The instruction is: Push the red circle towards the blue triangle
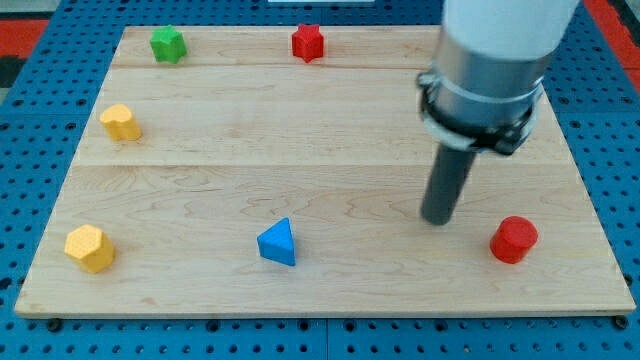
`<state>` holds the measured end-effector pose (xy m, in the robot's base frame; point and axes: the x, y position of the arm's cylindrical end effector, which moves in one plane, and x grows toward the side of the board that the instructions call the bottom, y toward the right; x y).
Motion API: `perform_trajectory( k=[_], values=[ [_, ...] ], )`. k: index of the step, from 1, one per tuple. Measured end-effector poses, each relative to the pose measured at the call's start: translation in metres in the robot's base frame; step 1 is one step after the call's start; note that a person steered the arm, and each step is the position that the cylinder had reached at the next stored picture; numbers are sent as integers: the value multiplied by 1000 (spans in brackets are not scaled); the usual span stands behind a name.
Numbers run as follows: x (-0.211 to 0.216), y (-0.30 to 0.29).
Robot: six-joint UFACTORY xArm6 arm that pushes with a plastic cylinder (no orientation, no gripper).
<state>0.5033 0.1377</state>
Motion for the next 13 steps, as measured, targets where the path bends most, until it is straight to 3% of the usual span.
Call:
perform_trajectory(
  k=[2,3,4,6,8,9,10,12,13],
  values=[
    [-20,111],
    [-51,192],
    [-66,208],
    [-82,206],
    [-73,163],
    [-43,207],
    [6,183],
    [25,51],
    [35,65]
  ],
)
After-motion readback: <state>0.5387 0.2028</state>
